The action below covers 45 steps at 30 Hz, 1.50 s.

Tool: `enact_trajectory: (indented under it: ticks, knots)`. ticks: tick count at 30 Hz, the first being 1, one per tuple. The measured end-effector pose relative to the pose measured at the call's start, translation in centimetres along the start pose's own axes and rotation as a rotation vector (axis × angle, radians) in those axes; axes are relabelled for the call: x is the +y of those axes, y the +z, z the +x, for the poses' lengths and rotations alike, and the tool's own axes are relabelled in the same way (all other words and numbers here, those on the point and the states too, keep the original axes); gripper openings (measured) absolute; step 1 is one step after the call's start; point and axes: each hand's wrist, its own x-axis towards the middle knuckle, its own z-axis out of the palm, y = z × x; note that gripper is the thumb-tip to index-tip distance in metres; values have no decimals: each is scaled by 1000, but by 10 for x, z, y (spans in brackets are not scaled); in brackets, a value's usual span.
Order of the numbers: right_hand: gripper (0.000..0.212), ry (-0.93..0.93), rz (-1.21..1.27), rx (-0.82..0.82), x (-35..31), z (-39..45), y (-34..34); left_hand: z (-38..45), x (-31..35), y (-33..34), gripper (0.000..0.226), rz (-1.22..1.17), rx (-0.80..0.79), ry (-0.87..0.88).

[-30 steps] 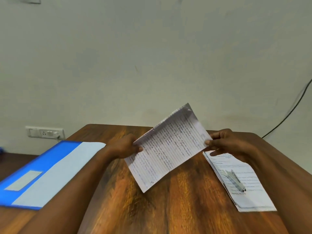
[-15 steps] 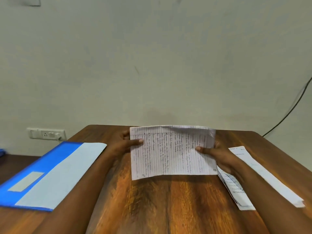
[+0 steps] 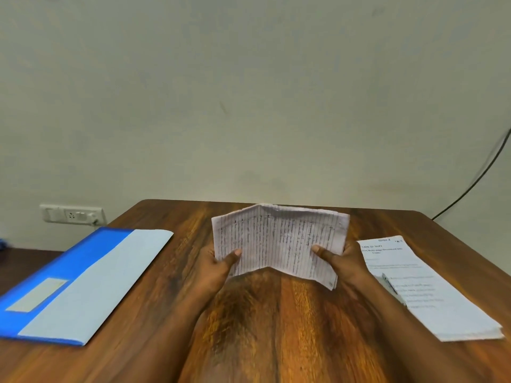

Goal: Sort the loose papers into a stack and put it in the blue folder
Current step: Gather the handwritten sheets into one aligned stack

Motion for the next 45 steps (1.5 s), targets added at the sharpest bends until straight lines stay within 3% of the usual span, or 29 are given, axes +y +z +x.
enact_trajectory:
  ticks: [5,9,15,21,28,32,36,37,39,40,41,45]
  knots:
    - [48,147,-43,-33,29,-1,6,-8,-18,-5,27,68,-82,5]
    - [37,136,-43,-21,24,7,8,-9,-11,-8,23,89,-39,-25]
    - [59,126,-156,-98,33,-2,8,-11,-16,-11,26,177,-106,-9]
    - [31,212,-154,-129,29,1,-2,-3,-22,-18,37,113,-52,-115]
    - [27,370,-103,-77,25,3,-14,10,-16,-23,52,204,-46,-323]
    - [23,413,-127,-32,29,2,-13,13,-20,-21,53,300,-68,-359]
    - [24,450,-82,-8,35,4,-11,3,-11,-15,26,552,4,-191]
    - [25,459,-67,-3,35,5,-11,-1,-9,-11,30,667,37,-116]
    - [24,479,-33,-6,33,5,-11,-11,-7,3,76,1000,78,35]
    - [24,488,-11,-8,32,4,-11,-15,-7,14,97,1083,88,109]
    - [24,494,6,-11,31,4,-11,-19,-10,26,104,1069,61,175]
    - [25,505,44,-8,31,2,-11,-28,-17,77,85,976,-155,406]
